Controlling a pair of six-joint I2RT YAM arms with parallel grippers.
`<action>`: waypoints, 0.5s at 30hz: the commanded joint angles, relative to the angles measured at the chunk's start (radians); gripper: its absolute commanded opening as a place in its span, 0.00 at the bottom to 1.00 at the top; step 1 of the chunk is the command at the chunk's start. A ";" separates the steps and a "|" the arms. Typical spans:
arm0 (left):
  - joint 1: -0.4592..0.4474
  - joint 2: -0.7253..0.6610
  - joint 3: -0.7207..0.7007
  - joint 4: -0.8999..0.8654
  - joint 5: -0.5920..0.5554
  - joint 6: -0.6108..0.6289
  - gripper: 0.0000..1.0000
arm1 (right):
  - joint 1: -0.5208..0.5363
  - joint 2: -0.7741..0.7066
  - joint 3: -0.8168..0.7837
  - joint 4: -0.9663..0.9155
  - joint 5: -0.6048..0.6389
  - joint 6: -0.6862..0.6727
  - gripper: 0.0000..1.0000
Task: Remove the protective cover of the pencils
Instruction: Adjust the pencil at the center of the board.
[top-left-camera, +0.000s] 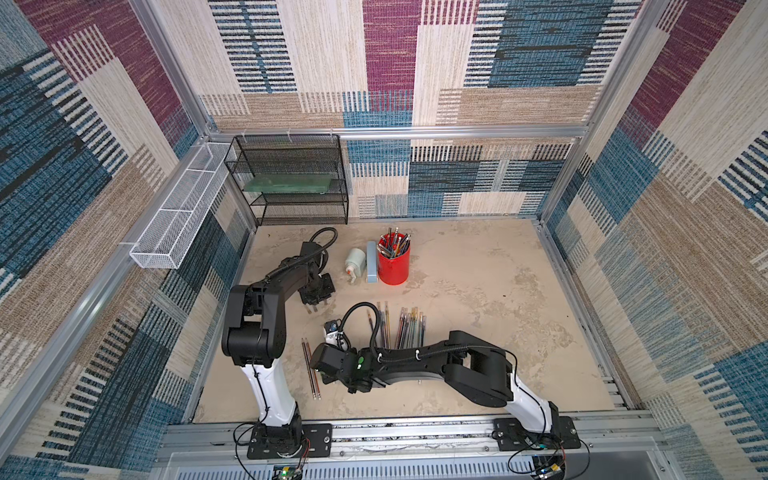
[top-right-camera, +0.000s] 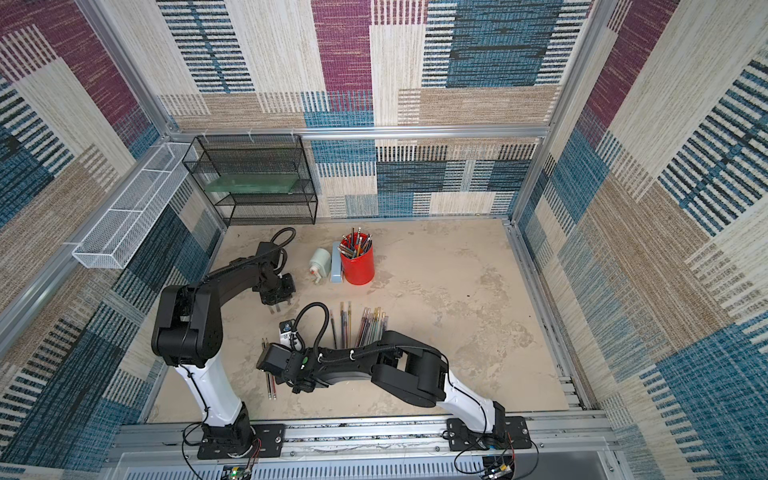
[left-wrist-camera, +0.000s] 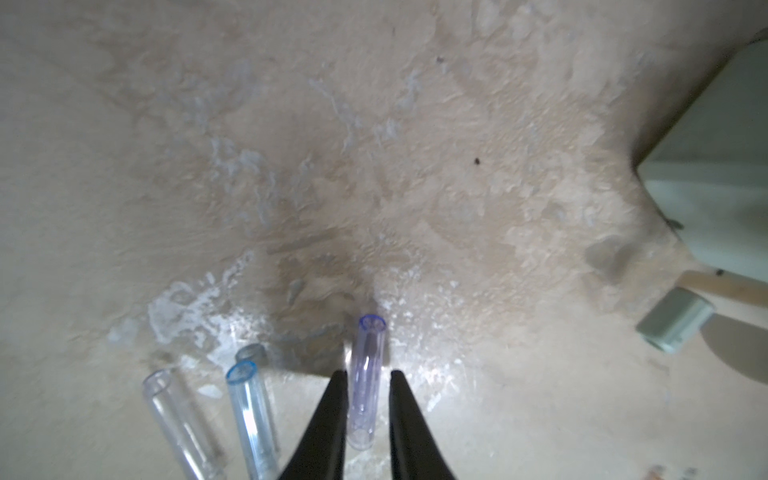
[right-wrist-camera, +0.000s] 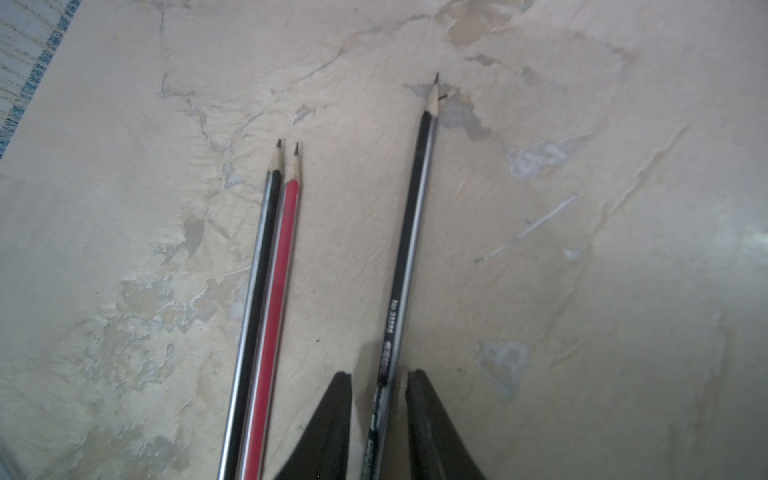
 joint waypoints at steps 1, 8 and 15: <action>0.002 -0.016 -0.011 0.011 -0.014 -0.001 0.23 | 0.005 0.001 0.002 -0.029 -0.026 0.018 0.31; 0.002 -0.048 -0.043 0.044 -0.014 0.001 0.23 | 0.008 -0.025 0.003 -0.033 0.007 0.001 0.42; 0.003 -0.106 -0.095 0.098 -0.022 0.003 0.22 | 0.003 -0.093 -0.014 -0.042 0.062 -0.022 0.46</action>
